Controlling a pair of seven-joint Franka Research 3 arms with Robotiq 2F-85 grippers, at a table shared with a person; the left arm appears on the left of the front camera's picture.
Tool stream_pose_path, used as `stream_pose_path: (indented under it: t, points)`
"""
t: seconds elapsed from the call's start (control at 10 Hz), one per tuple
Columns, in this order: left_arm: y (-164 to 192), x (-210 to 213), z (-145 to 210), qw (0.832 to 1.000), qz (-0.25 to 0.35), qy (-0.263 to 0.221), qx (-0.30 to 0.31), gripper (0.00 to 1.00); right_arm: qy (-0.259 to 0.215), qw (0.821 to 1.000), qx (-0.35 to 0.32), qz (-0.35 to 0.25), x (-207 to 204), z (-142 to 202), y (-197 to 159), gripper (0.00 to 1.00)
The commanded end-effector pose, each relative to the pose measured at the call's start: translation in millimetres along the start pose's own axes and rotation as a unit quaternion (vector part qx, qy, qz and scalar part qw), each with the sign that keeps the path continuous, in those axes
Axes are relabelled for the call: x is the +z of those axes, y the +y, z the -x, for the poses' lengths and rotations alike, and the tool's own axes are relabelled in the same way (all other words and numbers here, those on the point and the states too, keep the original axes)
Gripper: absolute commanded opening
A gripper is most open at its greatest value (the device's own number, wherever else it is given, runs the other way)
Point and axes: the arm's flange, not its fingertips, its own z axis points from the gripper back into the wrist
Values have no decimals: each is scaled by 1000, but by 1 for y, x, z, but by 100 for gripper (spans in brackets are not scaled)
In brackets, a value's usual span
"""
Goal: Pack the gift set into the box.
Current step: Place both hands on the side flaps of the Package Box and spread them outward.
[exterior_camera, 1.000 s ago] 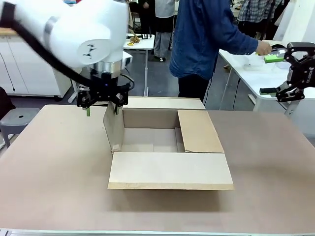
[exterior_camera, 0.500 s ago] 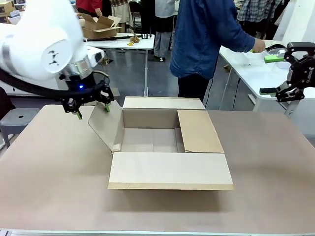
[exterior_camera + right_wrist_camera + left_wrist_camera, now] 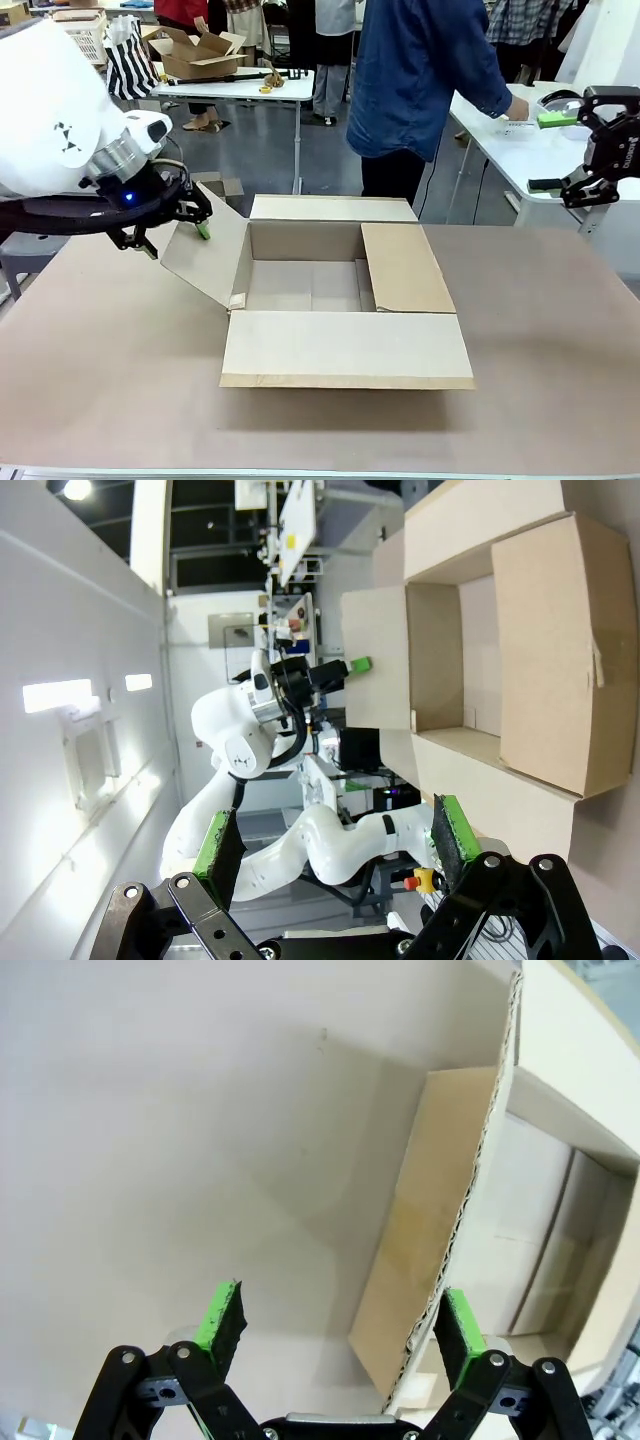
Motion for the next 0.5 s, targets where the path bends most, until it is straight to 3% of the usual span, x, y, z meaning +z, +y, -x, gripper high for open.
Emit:
stream_pose_path:
  t: [0.0,0.1,0.4]
  points:
    - [25,-2,1,998,54,8,-5,100,0,1000,14,-6,-1,-1,0,100]
    - [0,0,0,1000,0,0,0,100,0,1000,14,-6,-1,-1,0,100]
    - [0,0,0,1000,0,0,0,100,0,1000,14,-6,-1,-1,0,100]
